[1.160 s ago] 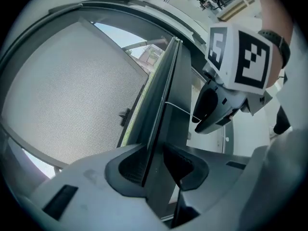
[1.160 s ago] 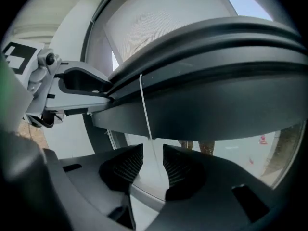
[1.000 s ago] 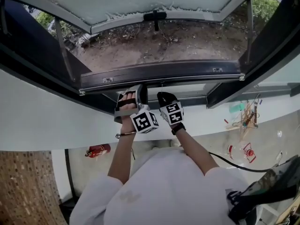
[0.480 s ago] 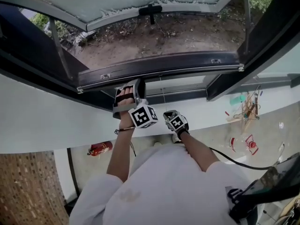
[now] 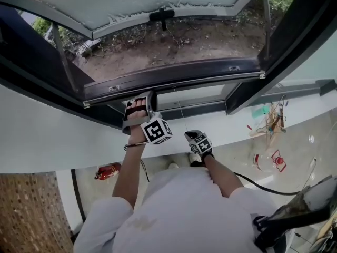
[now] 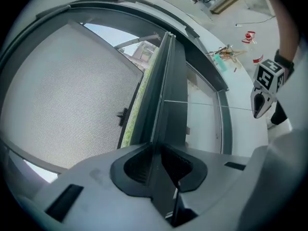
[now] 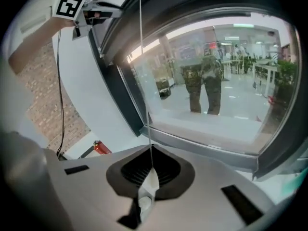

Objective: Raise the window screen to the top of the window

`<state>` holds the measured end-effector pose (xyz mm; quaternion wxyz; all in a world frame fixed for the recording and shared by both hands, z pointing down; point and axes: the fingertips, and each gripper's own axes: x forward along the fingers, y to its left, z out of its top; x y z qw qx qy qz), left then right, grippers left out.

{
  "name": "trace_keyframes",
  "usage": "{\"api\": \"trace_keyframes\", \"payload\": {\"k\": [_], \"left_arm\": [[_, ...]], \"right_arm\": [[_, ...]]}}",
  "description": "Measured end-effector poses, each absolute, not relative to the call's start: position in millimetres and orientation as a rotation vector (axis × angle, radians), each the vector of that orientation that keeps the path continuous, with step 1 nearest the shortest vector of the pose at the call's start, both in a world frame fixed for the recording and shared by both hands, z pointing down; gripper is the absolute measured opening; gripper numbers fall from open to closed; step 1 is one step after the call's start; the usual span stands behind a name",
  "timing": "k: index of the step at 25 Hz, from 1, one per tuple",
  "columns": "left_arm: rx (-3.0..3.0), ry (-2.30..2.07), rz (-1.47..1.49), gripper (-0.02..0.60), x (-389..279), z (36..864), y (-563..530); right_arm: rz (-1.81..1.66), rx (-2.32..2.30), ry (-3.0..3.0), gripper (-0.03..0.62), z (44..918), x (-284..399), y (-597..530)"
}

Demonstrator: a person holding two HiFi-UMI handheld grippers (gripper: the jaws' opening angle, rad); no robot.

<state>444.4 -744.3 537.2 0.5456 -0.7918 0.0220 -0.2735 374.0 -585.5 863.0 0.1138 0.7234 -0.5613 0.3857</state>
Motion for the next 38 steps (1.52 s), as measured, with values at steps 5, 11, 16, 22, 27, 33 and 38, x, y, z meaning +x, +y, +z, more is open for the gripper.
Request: {"api": "trace_keyframes", "payload": {"k": [5, 11, 16, 22, 27, 33, 38], "left_arm": [[-2.114, 0.084, -0.533, 0.06, 441, 523, -747], [-2.371, 0.153, -0.401, 0.06, 431, 502, -744], [-2.77, 0.162, -0.327, 0.026, 413, 498, -745], [-3.014, 0.087, -0.318, 0.002, 397, 502, -727], [-3.148, 0.068, -0.273, 0.002, 393, 502, -719], [-3.142, 0.068, -0.322, 0.002, 394, 513, -720], [-3.144, 0.073, -0.307, 0.002, 393, 510, -724]], "right_arm": [[1.034, 2.171, -1.622, 0.0, 849, 371, -584], [0.942, 2.192, -1.616, 0.0, 836, 365, -583], [0.906, 2.232, -1.605, 0.0, 832, 367, -584], [0.772, 2.132, -1.683, 0.0, 815, 345, -606], [0.731, 2.231, -1.717, 0.0, 799, 359, -622], [0.748, 2.347, -1.746, 0.0, 788, 376, -625], [0.786, 2.441, -1.764, 0.0, 786, 393, -619]]}}
